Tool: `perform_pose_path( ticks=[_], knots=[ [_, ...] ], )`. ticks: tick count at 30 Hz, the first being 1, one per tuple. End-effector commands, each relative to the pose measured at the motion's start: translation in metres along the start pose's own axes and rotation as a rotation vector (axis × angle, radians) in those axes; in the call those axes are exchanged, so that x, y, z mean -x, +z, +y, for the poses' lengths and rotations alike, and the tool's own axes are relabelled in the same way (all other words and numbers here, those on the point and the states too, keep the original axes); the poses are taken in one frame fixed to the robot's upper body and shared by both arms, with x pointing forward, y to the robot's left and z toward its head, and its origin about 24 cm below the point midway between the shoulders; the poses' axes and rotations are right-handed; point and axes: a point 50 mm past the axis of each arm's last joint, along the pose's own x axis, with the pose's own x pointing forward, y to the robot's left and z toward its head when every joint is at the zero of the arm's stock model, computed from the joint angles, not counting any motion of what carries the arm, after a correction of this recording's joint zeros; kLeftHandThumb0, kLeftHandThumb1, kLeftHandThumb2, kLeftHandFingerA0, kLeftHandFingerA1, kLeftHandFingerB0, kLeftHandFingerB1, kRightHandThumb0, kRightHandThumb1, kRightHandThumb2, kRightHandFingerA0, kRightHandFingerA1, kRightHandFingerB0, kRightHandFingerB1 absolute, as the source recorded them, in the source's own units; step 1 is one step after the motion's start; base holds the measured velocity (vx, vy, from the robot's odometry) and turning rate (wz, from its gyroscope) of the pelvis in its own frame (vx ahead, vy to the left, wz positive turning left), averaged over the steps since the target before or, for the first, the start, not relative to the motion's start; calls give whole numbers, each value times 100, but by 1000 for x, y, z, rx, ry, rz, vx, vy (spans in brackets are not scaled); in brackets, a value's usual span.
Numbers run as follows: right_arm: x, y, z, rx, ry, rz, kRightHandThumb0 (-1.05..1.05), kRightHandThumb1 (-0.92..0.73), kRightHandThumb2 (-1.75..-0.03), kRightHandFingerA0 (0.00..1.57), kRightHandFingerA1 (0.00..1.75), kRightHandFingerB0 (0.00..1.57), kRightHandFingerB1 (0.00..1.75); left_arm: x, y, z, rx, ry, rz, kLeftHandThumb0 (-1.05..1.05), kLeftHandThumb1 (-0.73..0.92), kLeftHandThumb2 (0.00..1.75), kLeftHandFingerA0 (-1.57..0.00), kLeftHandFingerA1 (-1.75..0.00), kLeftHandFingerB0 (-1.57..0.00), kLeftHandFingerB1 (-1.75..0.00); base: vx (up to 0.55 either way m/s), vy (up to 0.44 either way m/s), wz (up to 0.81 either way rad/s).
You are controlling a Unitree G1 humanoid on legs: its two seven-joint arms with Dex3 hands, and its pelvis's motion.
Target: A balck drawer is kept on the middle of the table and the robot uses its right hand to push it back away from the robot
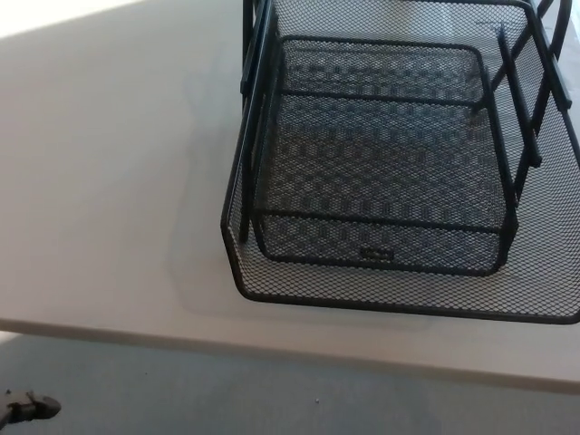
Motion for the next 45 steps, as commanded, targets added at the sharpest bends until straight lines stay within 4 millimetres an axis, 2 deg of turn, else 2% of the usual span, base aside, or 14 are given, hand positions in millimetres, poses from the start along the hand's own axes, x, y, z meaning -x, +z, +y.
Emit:
perform_pose_path(
  ticks=[1, 12, 13, 15, 16, 17, 18, 19, 22, 23, 33, 43, 44, 45],
  knots=[
    [2, -8, -5, 94, 18, 49, -60, -73, -63, 53, 39, 43, 35, 4, -4, 3, -54, -69, -18, -69, 62, 94, -34, -49, -25, -43, 0, 0, 0],
    [5, -8, -4, 134, 91, 61, -61, -75, -63, 47, 39, 42, 35, 4, -4, 3, -62, -79, -12, -68, 61, 94, -34, -49, -23, -43, 0, 0, 0],
    [5, -8, -4, 137, 98, 68, -62, -60, -98, 41, 55, 27, 47, 4, -4, 2, -59, -78, -15, -68, 61, 94, -35, -50, -24, -43, 0, 0, 0],
    [11, -5, -3, 180, 103, 52, -59, -57, -98, 41, 56, 23, 46, 4, -4, 3, -65, -79, -17, -68, 61, 94, -33, -49, -25, -44, 0, 0, 0],
    [13, -4, -2, 191, 104, 44, -66, -69, -65, 44, 39, 35, 34, 4, -4, 3, -65, -79, -18, -68, 61, 94, -33, -49, -25, -44, 0, 0, 0],
    [15, -3, -2, 200, 105, 37, -66, -69, -65, 44, 39, 35, 34, 4, -4, 3, -65, -79, -18, -68, 61, 94, -33, -49, -25, -44, 0, 0, 0],
    [20, 0, -2, 221, 105, 13, -63, -75, -63, 49, 39, 37, 33, 4, -3, 4, -60, -79, -20, -68, 61, 94, -33, -49, -25, -44, 0, 0, 0],
    [29, 2, 0, 243, 104, -21, -66, -62, -94, 49, 55, 32, 47, 4, -3, 4, -57, -79, -22, -68, 61, 94, -34, -49, -25, -44, 0, 0, 0],
    [48, 9, 4, 260, 103, -84, -66, -63, -94, 51, 55, 32, 47, 4, -3, 5, -46, -75, -27, -68, 61, 93, -35, -50, -25, -43, 0, 0, 0],
    [64, 14, 5, 243, 144, -135, -62, -78, -64, 53, 41, 33, 33, 5, -3, 5, -47, -74, -27, -68, 61, 94, -34, -49, -25, -44, 0, 0, 0],
    [156, 61, -8, 191, 255, -533, -68, -80, -64, 46, 36, 36, 32, 5, -3, 6, -58, -74, -26, -69, 61, 94, -34, -49, -25, -43, 0, 0, 0],
    [191, 90, -20, 156, 369, -734, -65, -77, -65, 43, 37, 34, 33, 4, -2, 6, -50, -73, -30, -69, 61, 94, -34, -49, -25, -43, 0, 0, 0],
    [194, 94, -22, 154, 387, -760, -58, -63, -100, 37, 54, 20, 45, 4, -2, 6, -46, -74, -31, -68, 61, 93, -34, -49, -25, -44, 0, 0, 0],
    [196, 95, -22, 149, 398, -774, -58, -63, -100, 37, 54, 20, 45, 4, -2, 6, -44, -74, -32, -68, 61, 93, -34, -49, -25, -44, 0, 0, 0]
  ],
)
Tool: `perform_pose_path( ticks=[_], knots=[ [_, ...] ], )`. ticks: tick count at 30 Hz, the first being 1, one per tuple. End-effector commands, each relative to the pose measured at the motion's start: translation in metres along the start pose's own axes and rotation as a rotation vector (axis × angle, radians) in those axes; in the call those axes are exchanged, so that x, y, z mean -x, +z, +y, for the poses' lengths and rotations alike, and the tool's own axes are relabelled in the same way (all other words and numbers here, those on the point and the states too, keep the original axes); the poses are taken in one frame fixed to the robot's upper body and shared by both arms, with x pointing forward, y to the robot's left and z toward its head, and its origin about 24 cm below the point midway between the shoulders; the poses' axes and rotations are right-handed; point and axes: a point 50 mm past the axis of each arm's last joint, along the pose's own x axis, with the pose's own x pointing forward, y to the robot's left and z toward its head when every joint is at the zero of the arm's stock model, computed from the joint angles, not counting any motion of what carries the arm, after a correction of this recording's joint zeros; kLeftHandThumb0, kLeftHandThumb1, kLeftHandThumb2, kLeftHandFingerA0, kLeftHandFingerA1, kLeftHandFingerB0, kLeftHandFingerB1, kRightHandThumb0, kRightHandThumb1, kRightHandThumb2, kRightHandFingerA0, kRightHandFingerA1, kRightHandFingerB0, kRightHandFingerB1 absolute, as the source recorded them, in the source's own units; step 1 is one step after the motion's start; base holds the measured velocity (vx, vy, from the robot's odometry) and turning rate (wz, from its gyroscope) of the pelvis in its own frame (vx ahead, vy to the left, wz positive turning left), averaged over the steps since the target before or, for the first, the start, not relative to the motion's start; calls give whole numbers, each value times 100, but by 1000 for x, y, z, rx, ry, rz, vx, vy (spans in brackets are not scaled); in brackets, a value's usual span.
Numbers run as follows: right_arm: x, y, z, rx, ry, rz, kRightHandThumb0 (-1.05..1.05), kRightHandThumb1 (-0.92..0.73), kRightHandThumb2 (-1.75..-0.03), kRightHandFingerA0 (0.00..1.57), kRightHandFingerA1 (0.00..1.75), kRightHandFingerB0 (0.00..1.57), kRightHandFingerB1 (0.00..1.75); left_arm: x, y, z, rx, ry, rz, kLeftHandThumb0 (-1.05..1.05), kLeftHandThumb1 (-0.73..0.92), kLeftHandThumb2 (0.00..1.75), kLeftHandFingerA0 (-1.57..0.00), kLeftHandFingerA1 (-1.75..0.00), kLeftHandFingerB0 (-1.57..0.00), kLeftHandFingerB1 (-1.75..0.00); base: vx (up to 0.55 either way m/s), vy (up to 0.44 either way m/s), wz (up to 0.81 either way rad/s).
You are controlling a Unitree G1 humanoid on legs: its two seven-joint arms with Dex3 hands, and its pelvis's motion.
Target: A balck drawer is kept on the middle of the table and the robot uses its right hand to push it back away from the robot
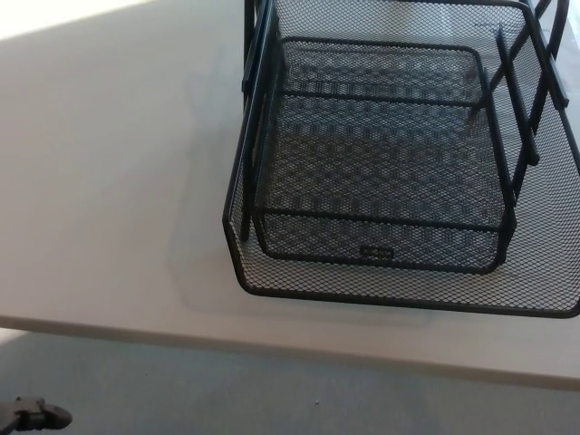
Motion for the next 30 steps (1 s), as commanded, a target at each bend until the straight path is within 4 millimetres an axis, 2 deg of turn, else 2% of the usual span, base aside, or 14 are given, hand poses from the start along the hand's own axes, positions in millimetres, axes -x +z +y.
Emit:
perform_pose_path(
  ticks=[1, 9, 18, 23, 30],
  knots=[
    [59, 73, -25, 5, 283, -399, -58, -63, -100, 38, 54, 20, 45, 4, -2, 7, -2, -2, -9, -68, 61, 93, -35, -50, -25, -43, 0, 0, 0],
    [58, 96, -35, 16, 371, -575, -61, -64, -100, 38, 55, 20, 45, 3, 1, 7, -13, -9, -16, -67, 61, 93, -32, -49, -24, -43, 0, 0, 0],
    [54, 114, -47, 87, 427, -637, -59, -63, -101, 37, 55, 18, 44, 2, 0, 6, -14, -14, -7, -68, 61, 94, -31, -48, -23, -43, 0, 0, 0],
    [45, 121, -52, 88, 520, -656, -61, -64, -101, 36, 54, 18, 44, 2, 0, 6, -7, -17, -11, -67, 60, 93, -32, -49, -23, -43, 0, 0, 0],
    [23, 132, -61, 118, 614, -671, -62, -65, -103, 38, 55, 19, 45, 3, 0, 5, -3, -17, -15, -67, 60, 93, -31, -49, -23, -44, 0, 0, 0]
  ],
)
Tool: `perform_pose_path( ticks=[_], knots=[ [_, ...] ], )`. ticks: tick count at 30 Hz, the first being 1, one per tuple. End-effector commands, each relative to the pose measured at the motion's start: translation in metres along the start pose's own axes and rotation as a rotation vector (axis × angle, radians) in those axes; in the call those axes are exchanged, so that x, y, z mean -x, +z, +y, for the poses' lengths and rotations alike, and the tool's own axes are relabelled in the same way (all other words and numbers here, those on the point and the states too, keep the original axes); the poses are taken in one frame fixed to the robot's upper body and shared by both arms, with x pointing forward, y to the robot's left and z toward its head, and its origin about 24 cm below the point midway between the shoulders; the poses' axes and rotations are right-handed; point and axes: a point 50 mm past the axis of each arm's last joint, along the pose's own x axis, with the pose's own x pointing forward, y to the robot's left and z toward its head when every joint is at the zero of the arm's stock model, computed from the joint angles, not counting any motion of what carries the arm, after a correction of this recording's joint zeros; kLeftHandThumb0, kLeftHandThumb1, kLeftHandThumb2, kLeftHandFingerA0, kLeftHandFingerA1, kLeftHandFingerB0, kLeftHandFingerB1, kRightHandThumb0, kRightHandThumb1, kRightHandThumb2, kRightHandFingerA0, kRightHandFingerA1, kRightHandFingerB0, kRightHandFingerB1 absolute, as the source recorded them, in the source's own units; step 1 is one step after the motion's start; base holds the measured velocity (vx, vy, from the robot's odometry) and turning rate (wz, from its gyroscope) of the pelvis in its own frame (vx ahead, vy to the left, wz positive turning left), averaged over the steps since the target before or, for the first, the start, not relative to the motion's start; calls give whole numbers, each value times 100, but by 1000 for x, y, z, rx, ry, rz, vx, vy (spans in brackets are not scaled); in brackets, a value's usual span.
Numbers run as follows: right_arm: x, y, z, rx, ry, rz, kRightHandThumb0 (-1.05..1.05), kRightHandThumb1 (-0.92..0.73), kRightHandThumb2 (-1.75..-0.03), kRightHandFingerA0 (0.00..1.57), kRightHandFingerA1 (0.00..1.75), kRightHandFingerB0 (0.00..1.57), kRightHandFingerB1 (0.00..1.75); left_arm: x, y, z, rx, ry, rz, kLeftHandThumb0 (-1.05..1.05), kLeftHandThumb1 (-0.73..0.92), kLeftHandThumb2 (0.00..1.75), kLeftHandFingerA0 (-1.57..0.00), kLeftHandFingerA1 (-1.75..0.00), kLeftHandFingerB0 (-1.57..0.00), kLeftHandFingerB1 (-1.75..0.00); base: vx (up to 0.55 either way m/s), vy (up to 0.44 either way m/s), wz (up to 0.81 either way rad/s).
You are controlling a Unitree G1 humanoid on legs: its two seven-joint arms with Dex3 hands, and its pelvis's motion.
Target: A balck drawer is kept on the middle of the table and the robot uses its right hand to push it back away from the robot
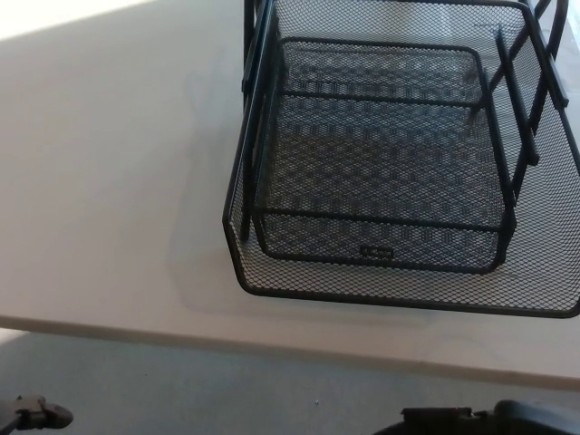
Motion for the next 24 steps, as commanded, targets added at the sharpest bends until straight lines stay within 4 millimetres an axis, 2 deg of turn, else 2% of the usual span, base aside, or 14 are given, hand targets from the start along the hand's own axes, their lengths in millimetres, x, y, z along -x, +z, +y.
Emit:
perform_pose_path(
  ticks=[1, 9, 10, 11, 12, 14, 15, 17, 18, 19, 20, 24],
  knots=[
    [-19, 9, -8, -107, 363, -103, -62, -65, -103, 38, 55, 19, 45, 3, -1, 4, -1, -11, -12, -67, 60, 93, -31, -49, -23, -44, 0, 0, 0],
    [-35, 6, -15, -151, 400, -102, -61, -64, -103, 38, 56, 18, 45, 3, 0, 4, 3, -16, -13, -66, 60, 92, -32, -49, -22, -43, 0, 0, 0],
    [-38, 5, -15, -148, 403, -104, -67, -78, -66, 42, 41, 32, 34, 2, -1, 4, -3, -17, -9, -67, 60, 93, -31, -48, -22, -43, 0, 0, 0],
    [-39, 5, -15, -147, 406, -104, -67, -78, -66, 42, 41, 32, 34, 2, -1, 4, -6, -18, -8, -67, 60, 93, -31, -48, -22, -43, 0, 0, 0],
    [-41, 4, -16, -149, 409, -102, -65, -78, -66, 42, 40, 32, 34, 2, -1, 4, -6, -18, -11, -62, 71, 62, -35, -34, -32, -32, 0, 0, 0],
    [-45, 2, -17, -158, 426, -92, -67, -78, -68, 41, 40, 30, 34, 2, -1, 4, -4, -18, -10, -62, 71, 62, -35, -34, -32, -31, 0, 0, 0],
    [-47, 1, -17, -172, 432, -82, -58, -64, -102, 38, 56, 19, 45, 2, -1, 4, -6, -18, -5, -63, 71, 62, -35, -33, -32, -31, 0, 0, 0],
    [-50, -1, -17, -189, 438, -70, -58, -64, -102, 38, 56, 19, 45, 2, -1, 4, -9, -19, -1, -63, 71, 62, -35, -33, -32, -31, 0, 0, 0],
    [-52, -2, -16, -189, 441, -68, -65, -78, -67, 41, 39, 31, 33, 2, -1, 4, -7, -19, -3, -62, 71, 62, -34, -33, -32, -31, 0, 0, 0],
    [-54, -2, -17, -190, 445, -66, -65, -78, -67, 41, 39, 31, 33, 2, 0, 4, -5, -20, -6, -62, 71, 62, -34, -33, -32, -31, 0, 0, 0],
    [-57, -4, -15, -209, 455, -52, -57, -64, -102, 38, 56, 19, 45, 2, 0, 4, 0, -22, -10, -62, 71, 62, -35, -34, -32, -32, 0, 0, 0],
    [-63, -5, -16, -206, 463, -42, -58, -64, -103, 37, 56, 18, 45, 2, 0, 4, 3, -28, -15, -62, 71, 62, -35, -34, -32, -31, 0, 0, 0]
  ],
)
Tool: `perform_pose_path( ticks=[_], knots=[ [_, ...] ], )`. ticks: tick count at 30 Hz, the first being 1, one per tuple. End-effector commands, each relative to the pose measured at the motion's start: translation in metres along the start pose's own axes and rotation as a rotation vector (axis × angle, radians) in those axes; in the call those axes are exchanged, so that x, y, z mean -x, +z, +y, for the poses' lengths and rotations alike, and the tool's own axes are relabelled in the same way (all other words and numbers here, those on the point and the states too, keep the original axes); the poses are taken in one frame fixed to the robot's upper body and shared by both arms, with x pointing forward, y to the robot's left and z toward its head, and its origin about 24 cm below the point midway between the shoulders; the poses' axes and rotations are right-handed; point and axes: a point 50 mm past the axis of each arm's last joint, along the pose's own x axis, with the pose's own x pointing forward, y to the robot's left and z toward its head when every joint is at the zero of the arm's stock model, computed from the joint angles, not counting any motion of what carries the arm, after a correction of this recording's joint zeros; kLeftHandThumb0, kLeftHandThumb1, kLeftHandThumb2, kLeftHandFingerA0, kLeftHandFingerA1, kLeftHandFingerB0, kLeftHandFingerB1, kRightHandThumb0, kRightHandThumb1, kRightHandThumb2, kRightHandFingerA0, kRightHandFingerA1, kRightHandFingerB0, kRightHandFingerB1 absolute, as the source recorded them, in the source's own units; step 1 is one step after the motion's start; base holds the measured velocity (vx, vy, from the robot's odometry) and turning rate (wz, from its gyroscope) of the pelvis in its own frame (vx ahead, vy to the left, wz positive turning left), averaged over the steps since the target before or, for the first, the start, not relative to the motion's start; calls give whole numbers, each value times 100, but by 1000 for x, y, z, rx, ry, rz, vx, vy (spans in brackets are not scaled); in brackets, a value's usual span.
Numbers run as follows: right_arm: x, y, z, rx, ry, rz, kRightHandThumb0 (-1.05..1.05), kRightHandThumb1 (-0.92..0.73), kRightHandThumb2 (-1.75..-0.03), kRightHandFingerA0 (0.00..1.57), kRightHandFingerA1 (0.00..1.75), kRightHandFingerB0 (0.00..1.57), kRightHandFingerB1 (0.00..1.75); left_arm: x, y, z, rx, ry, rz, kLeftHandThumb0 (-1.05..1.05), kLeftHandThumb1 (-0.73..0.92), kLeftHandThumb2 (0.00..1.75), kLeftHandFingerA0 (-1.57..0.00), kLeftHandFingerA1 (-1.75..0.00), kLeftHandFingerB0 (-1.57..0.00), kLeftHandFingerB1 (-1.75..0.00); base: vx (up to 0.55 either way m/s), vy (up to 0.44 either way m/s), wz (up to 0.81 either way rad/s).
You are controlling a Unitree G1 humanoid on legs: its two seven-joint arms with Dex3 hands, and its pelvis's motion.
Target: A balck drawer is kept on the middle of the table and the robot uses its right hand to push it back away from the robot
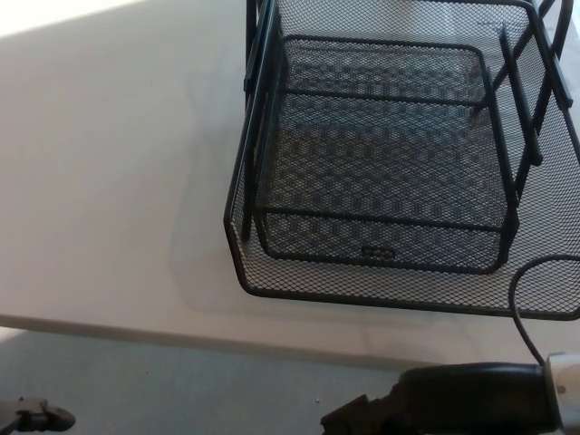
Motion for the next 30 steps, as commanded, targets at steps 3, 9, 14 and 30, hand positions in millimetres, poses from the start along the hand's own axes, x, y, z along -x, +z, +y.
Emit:
perform_pose_path(
  ticks=[3, 9, 14, 30],
  knots=[
    [-8, -2, -5, -44, 39, 42, -58, -65, -102, 37, 56, 18, 45, 2, 0, 3, -11, -9, -13, -62, 72, 62, -34, -34, -32, -31, 0, 0, 0],
    [-10, 2, -13, -12, 27, 42, -65, -78, -67, 42, 40, 32, 34, 2, 0, 4, -2, -5, -4, -61, 71, 62, -35, -33, -32, -31, 0, 0, 0],
    [-7, 6, -24, 34, 10, 70, -65, -78, -67, 41, 41, 31, 34, 2, 1, 4, -6, -7, -9, -62, 71, 62, -35, -34, -32, -31, 0, 0, 0],
    [0, 1, -83, 77, -103, 250, -63, -82, -64, 37, 39, 30, 33, 1, 1, 2, -11, -8, -8, -63, 71, 62, -35, -34, -32, -31, 0, 0, 0]
  ],
)
